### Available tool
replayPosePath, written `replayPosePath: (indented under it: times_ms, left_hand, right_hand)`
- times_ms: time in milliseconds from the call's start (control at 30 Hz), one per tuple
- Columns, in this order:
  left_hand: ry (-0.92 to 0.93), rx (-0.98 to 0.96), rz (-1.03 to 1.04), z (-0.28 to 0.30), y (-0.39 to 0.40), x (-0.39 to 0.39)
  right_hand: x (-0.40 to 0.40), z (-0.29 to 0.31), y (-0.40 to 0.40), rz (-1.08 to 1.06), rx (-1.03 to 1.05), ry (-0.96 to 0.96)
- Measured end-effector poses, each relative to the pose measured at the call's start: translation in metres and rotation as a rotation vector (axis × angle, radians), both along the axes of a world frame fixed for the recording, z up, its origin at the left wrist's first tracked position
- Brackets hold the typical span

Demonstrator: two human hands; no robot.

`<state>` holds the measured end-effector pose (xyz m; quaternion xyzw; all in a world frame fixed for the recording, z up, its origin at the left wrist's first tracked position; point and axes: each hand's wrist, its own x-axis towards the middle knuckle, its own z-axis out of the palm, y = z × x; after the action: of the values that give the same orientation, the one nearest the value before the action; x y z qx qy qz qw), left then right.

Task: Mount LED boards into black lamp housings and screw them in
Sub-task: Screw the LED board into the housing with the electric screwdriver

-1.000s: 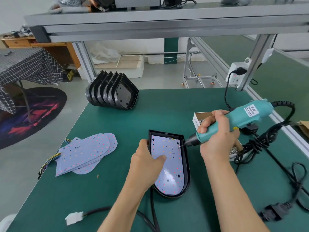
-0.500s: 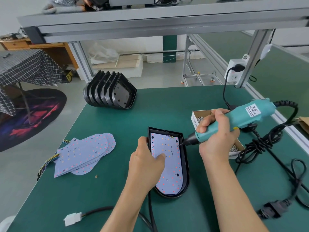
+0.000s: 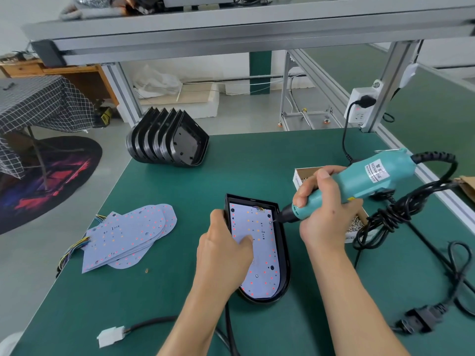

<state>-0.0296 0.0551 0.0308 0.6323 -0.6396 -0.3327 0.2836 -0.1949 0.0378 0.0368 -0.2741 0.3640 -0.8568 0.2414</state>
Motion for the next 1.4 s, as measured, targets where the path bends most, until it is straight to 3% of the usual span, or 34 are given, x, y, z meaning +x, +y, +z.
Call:
replayPosePath:
  times_ms: [1400]
  left_hand:
    - [0.011,-0.049,-0.009,-0.0076,0.0011,0.0012]
  right_hand:
    - [-0.0064,0.0000,-0.0010,0.035,-0.013,-0.108]
